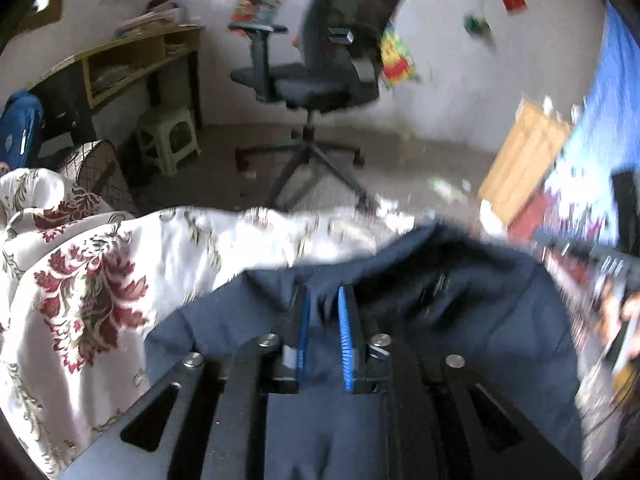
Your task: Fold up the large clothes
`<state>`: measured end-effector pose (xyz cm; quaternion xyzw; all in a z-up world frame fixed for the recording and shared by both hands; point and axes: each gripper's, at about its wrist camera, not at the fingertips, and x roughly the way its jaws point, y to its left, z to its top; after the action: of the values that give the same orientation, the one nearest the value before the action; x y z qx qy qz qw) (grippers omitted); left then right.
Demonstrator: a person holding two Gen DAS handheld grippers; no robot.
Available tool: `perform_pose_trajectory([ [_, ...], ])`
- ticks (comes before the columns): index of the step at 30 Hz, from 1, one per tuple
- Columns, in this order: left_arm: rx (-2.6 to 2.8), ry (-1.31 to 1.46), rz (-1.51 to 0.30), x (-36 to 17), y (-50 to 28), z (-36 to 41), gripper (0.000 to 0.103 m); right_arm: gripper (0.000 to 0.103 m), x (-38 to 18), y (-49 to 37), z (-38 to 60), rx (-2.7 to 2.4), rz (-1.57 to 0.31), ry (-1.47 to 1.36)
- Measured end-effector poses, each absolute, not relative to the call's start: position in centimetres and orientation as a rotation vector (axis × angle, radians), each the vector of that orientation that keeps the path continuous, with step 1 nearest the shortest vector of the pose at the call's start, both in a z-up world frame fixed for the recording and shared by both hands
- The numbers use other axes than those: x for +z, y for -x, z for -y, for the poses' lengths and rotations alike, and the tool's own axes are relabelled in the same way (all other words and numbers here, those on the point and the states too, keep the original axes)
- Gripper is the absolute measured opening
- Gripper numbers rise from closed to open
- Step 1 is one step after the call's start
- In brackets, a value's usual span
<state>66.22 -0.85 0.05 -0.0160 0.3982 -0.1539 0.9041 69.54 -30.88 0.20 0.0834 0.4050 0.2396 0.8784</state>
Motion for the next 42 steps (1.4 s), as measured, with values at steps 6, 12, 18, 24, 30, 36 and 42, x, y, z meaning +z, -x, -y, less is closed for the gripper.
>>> perform_pose_trajectory([
  [6,-0.262,0.123,-0.880,0.5,-72.7,4.0,0.018,0.020,-2.7,-74.3,28.1,0.484,-0.970,-0.299],
  [12,-0.454,0.081,-1.011,-2.9,-73.0,5.8,0.017,0.014,-5.3,-72.3,26.4,0.580,-1.049,-0.147],
  [18,-0.562,-0.179,-1.112,-6.8,-69.3,6.6,0.006,0.004,-7.7,-69.9,27.9,0.552,-1.130,-0.039],
  [24,-0.474,-0.233,-1.187,-8.9,-69.6,7.1,0.002,0.000,-9.4,-71.4,27.8,0.511,-1.172,-0.070],
  [30,-0.393,-0.318,-1.114,-10.9,-68.9,8.5,0.002,0.000,-11.6,-71.2,27.1,0.465,-1.117,-0.068],
  [36,-0.364,-0.253,-1.056,-10.2,-67.3,7.8,0.002,0.004,-9.4,-69.1,27.3,0.436,-1.014,-0.080],
  [42,-0.348,-0.223,-1.071,-9.5,-66.6,7.6,0.002,0.006,-5.5,-68.7,24.4,0.549,-0.939,-0.101],
])
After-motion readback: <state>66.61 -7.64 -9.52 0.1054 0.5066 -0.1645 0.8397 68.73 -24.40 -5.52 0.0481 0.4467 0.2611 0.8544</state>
